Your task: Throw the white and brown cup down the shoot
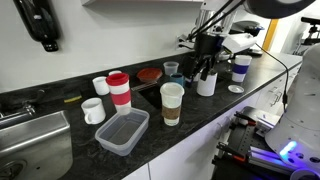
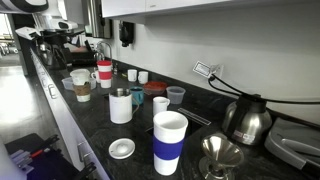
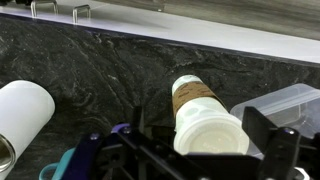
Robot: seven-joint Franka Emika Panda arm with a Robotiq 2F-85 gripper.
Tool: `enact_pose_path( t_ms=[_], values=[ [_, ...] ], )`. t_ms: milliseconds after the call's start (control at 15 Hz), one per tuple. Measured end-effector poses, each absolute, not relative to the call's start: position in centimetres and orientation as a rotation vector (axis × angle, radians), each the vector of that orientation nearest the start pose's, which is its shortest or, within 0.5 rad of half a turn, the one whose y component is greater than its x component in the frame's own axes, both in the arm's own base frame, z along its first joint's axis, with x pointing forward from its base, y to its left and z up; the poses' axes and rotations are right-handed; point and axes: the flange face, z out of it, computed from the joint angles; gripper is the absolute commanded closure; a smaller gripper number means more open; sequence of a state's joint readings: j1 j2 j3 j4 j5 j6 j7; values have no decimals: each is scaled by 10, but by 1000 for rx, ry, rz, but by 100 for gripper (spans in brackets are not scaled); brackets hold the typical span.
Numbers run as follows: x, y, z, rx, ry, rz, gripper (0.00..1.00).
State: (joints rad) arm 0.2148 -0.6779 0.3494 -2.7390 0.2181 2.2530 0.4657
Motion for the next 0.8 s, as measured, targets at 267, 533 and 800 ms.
enact_pose_path(
  t_ms=[267, 533, 800],
  values=[
    [303, 187, 424, -3072, 135, -264, 0],
    [302, 188, 424, -3074, 129, -274, 0],
    [285, 217, 420, -3102, 88, -391, 0]
  ],
)
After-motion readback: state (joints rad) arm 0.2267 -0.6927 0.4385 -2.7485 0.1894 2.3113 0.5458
